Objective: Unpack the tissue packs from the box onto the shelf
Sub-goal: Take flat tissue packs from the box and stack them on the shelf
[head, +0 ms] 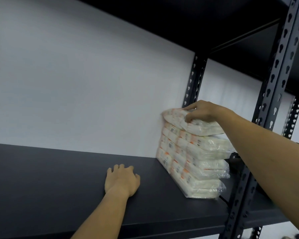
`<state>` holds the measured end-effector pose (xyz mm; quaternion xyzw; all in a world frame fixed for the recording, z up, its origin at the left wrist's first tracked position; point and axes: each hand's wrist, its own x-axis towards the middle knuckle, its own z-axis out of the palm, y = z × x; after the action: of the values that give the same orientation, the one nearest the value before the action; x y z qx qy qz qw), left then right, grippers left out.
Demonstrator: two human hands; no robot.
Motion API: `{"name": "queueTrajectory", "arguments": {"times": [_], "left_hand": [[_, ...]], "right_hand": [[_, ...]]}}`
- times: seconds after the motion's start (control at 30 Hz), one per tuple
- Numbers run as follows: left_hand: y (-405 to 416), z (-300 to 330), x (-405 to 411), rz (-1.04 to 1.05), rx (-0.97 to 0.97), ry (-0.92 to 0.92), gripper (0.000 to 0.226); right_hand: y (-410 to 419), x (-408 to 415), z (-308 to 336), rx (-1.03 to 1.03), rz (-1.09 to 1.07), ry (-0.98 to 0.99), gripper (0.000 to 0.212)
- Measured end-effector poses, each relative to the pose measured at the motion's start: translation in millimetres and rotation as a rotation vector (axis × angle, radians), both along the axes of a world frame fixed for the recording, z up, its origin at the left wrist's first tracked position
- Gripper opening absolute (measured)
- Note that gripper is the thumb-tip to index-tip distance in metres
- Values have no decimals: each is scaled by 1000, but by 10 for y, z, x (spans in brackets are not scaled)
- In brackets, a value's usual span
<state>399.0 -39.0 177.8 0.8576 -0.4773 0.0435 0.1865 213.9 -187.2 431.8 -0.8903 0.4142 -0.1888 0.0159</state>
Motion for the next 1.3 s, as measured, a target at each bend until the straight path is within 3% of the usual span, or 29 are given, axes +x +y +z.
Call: {"name": "queueTrajectory", "arguments": {"times": [0.4,0.73,0.9,1.0,1.13,1.3], "left_hand": [[17,7,-3,-7,-10,14,47],[8,6,7,-12,-3,20,48],[11,15,3,-14,-7,21,47],[12,8,7,-15,-7,19,47],[3,7,18,-17,-11,19,47],[-6,-5,32,-18,-21,22,47]], "right_hand": [[-5,-129,84,48,5,16,48],[-80,-97,-37,74,1,-59,51],[-27,-116,-55,-77,-21,-26,69],[45,-85,-27,-186,11,26,70],[38,-51,-14,-98,-32,174,76],[-17,-62,-117,-51,-35,148,80]]}}
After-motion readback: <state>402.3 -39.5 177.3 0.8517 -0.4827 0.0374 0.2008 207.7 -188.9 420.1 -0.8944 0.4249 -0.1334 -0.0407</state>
